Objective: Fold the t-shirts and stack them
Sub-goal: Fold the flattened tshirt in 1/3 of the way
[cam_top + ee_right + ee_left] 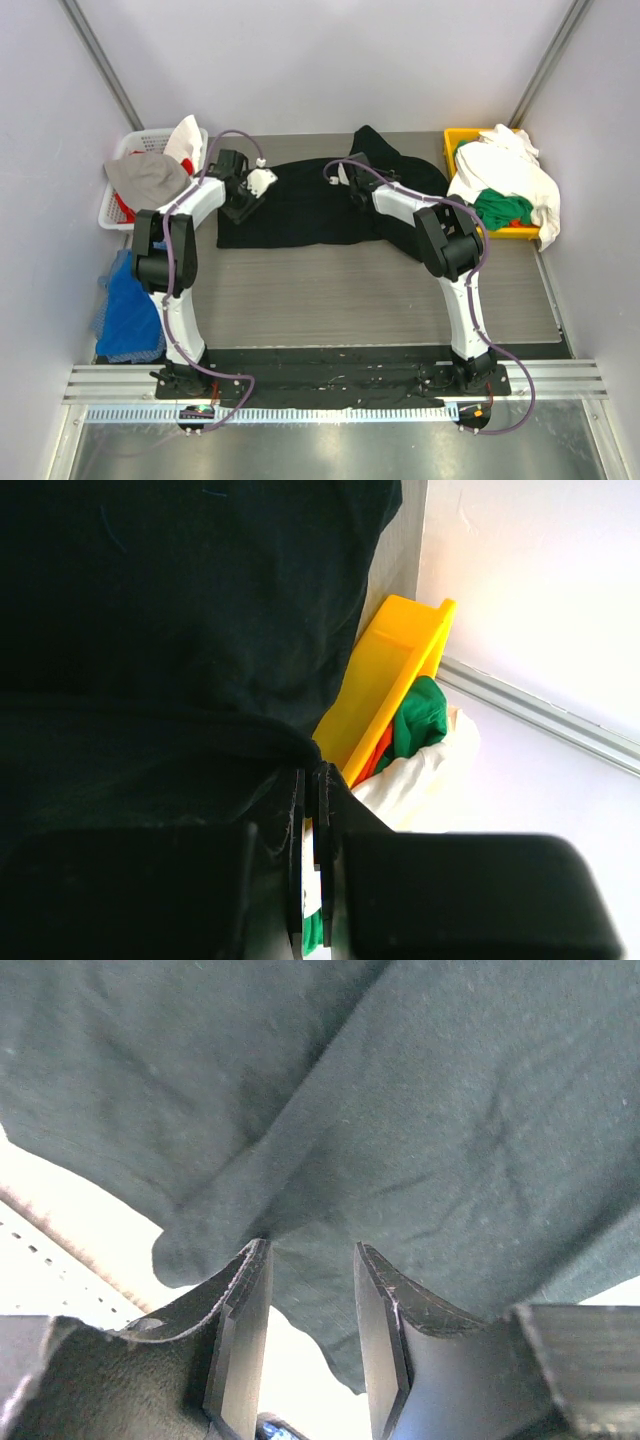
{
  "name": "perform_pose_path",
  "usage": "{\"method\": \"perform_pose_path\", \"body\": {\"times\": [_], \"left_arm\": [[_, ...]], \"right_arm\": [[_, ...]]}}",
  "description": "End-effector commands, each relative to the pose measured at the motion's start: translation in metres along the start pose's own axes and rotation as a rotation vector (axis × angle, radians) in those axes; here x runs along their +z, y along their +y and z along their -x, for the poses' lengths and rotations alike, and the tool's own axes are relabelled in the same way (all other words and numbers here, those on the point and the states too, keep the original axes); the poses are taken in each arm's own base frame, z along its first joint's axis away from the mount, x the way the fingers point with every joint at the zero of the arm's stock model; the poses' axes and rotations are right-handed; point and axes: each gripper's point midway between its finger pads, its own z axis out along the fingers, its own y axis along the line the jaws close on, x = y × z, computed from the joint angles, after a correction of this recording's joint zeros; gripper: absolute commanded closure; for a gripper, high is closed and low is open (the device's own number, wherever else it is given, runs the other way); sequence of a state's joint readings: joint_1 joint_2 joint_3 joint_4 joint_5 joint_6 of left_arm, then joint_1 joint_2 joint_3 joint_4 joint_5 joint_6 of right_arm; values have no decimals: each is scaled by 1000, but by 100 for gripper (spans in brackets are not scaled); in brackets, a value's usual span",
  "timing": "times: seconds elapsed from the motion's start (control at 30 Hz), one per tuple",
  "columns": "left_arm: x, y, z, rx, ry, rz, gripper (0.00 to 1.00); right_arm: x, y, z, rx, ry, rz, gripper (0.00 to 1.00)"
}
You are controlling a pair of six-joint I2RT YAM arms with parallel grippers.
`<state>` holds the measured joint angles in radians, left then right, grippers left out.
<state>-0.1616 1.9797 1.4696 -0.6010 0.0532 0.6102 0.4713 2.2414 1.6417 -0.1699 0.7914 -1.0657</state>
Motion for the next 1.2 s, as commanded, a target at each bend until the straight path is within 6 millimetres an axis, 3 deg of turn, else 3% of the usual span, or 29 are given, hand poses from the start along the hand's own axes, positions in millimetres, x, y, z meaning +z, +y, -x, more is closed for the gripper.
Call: {"method": "perform_pose_path", "body": {"times": [0.0,0.3,0.57,0.77,1.0,1.17], "left_arm": [[-4,23,23,-7,-70,69,58],[9,24,16,-6,-40,80,59],[7,23,15,-4,-40,75,59],[5,20,13,4,-36,74,59],[3,21,13,3,-41,75,59],[1,20,12,12,-36,76,59]], "right_arm": [[-8,-24,-2,73,-7,-59,99],[-15,-42,-2,93,-13,-100,99],[-28,-79,-1,133,-15,-182,99],[-31,-96,4,130,-18,-219,99],[-29,-105,14,129,-25,-243,99],[-23,-98,21,109,-31,-237,99]]}}
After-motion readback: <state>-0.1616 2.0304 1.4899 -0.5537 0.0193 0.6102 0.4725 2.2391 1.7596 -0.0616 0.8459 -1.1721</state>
